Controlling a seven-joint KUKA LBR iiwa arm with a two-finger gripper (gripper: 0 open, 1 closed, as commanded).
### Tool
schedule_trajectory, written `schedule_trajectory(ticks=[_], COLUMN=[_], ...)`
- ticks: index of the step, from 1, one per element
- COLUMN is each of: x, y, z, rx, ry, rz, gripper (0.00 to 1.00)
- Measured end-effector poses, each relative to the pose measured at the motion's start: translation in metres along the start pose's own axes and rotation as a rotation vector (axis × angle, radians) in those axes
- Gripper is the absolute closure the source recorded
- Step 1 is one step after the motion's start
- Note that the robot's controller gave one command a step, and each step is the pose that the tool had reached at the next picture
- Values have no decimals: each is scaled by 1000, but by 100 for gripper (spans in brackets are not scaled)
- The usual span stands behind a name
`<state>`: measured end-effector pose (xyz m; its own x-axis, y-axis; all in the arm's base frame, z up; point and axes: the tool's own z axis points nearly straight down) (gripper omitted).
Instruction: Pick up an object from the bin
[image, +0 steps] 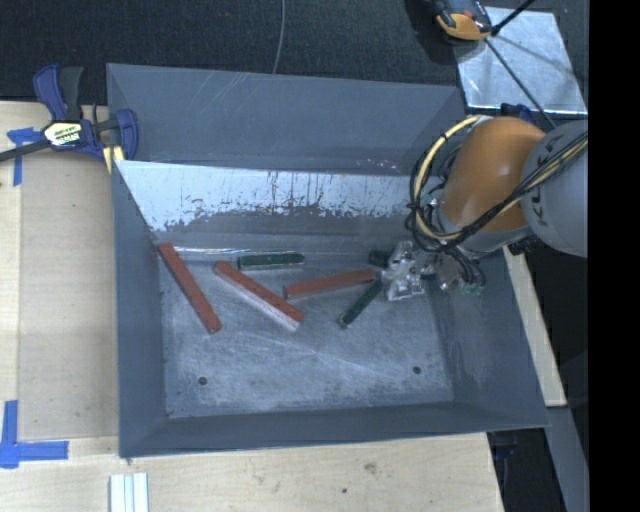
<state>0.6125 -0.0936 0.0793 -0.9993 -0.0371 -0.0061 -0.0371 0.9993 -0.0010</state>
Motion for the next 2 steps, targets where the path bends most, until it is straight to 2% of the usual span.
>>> schedule_trajectory(ticks=[1,2], x=[-8,-7], y=[-12,-12], z=[-118,-115], rx=[2,0], ry=[-4,1], rz=[-326,-325], gripper=[100,0])
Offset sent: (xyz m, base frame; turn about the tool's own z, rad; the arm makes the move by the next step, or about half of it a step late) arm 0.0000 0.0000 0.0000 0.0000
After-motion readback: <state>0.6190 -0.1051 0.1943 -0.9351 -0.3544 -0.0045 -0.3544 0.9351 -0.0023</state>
